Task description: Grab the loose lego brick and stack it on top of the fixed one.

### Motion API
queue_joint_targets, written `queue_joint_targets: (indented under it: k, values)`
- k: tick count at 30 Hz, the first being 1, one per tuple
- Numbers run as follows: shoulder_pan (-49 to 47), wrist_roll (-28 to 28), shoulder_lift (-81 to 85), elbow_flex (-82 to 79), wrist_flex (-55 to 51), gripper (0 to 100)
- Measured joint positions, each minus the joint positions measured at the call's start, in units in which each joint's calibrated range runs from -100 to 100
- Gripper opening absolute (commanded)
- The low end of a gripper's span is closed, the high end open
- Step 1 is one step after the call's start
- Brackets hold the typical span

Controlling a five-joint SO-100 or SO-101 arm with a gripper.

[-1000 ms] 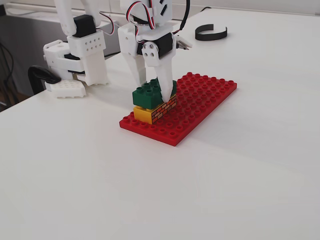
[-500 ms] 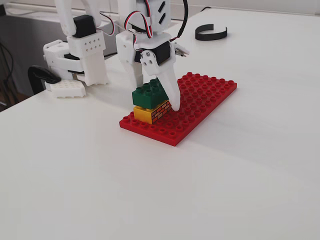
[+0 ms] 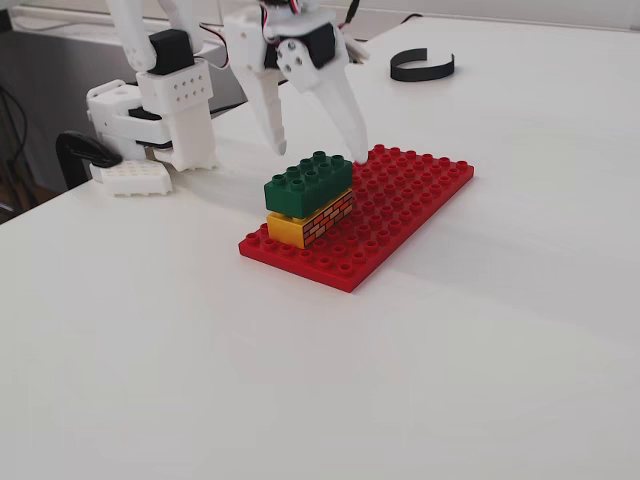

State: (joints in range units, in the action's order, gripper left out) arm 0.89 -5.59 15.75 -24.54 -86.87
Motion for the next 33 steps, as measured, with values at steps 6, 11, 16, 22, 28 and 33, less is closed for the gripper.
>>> queue_joint_targets:
  k: [6, 11, 16, 22, 28, 33]
  values:
    - [-1.0, -0.2, 16.5, 5.6, -5.1, 4]
    - [-0.8, -0.2, 33.1, 4.0, -2.2, 1]
    - [-1.3, -0.1, 51.0, -5.5, 4.1, 1]
    - [-1.3, -0.2, 76.2, -27.4, 15.3, 1]
    - [0.1, -0.1, 81.2, -48.6, 22.5, 1]
    - [1.3, -0.1, 81.5, -58.9, 21.8, 1]
